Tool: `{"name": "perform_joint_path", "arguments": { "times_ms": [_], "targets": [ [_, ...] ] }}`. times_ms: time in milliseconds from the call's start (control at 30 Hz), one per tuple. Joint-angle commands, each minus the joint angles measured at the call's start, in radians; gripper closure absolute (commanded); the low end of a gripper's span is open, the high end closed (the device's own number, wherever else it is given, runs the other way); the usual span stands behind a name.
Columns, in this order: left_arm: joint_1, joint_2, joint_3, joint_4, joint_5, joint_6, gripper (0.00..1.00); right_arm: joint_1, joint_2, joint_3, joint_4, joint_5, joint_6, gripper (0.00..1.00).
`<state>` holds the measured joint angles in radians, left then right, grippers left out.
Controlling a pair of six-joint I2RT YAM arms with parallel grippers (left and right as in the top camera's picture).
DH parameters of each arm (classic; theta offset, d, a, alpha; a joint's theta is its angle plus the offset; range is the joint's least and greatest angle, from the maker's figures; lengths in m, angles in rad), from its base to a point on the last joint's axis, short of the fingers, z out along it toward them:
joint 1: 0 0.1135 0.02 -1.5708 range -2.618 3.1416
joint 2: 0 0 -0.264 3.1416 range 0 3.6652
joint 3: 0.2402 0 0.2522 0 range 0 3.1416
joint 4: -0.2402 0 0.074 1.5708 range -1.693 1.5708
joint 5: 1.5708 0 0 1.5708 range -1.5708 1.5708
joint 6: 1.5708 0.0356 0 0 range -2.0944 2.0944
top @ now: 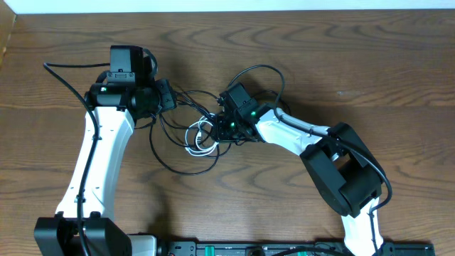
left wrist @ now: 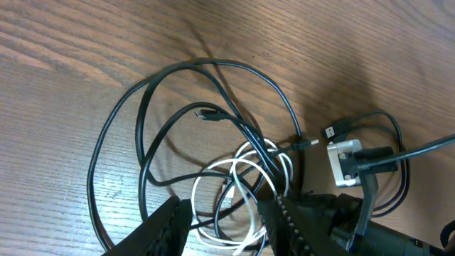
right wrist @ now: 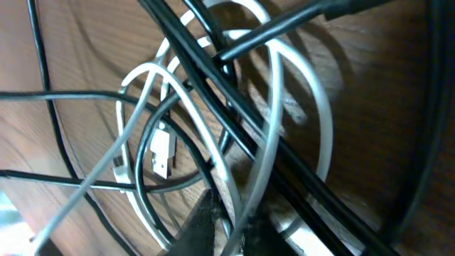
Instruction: Untangle cables
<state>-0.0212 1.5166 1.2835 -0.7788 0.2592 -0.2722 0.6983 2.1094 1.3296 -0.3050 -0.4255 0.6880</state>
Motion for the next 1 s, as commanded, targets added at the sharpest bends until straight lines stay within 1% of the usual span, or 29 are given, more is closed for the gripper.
{"name": "perform_joint_path", "arguments": {
  "times_ms": [0,33,167,200,300,367,433,533,633,700,733,800,833,867,900,967],
  "targets": [
    [0.005,-0.013,0.030,-0.002,-0.010,0.005,0.60,-0.002,0.002,0.039,-0.026,0.015,-0.007,0.99],
    [0.005,-0.013,0.030,-0.003,-0.010,0.005,0.60,-0.013,-0.012,0.057,-0.047,0.016,-0.041,0.99],
    [0.005,-0.013,0.030,-0.007,-0.010,0.005,0.60,-0.097,-0.140,0.232,-0.269,0.009,-0.265,0.99],
    [0.005,-0.013,0.030,-0.005,-0.010,0.005,0.60,-0.132,-0.190,0.314,-0.345,-0.052,-0.346,0.99],
    [0.005,-0.013,0.030,-0.006,-0.010,0.005,0.60,-0.187,-0.263,0.454,-0.456,-0.140,-0.439,0.99],
    [0.005,-0.013,0.030,-0.006,-0.010,0.005,0.60,-0.221,-0.298,0.508,-0.498,-0.188,-0.474,0.99],
    [0.005,-0.013,0.030,-0.006,-0.009,0.005,0.60,-0.250,-0.330,0.525,-0.505,-0.257,-0.504,0.99],
    [0.004,-0.013,0.030,-0.006,0.034,0.006,0.60,-0.275,-0.350,0.525,-0.531,-0.263,-0.523,0.99],
    [0.001,-0.013,0.030,-0.006,0.139,0.006,0.59,-0.278,-0.341,0.524,-0.592,-0.185,-0.540,0.99],
    [-0.021,-0.013,0.029,-0.015,0.214,0.011,0.51,-0.281,-0.328,0.523,-0.637,-0.088,-0.540,0.99],
    [-0.038,-0.013,0.027,-0.023,0.217,0.018,0.49,-0.285,-0.323,0.523,-0.648,-0.060,-0.540,0.95],
    [-0.077,-0.013,0.013,-0.026,0.216,0.036,0.43,-0.302,-0.323,0.523,-0.663,-0.010,-0.540,0.83],
    [-0.115,-0.012,-0.010,-0.023,0.196,0.043,0.40,-0.323,-0.323,0.523,-0.668,0.007,-0.540,0.72],
    [-0.134,-0.009,-0.022,-0.021,0.178,0.043,0.39,-0.338,-0.323,0.523,-0.668,0.007,-0.540,0.69],
    [-0.161,0.000,-0.037,-0.021,0.157,0.043,0.37,-0.373,-0.323,0.523,-0.672,0.007,-0.539,0.61],
    [-0.190,0.016,-0.049,-0.018,0.152,0.043,0.36,-0.415,-0.323,0.523,-0.681,0.004,-0.539,0.52]
  ]
}}
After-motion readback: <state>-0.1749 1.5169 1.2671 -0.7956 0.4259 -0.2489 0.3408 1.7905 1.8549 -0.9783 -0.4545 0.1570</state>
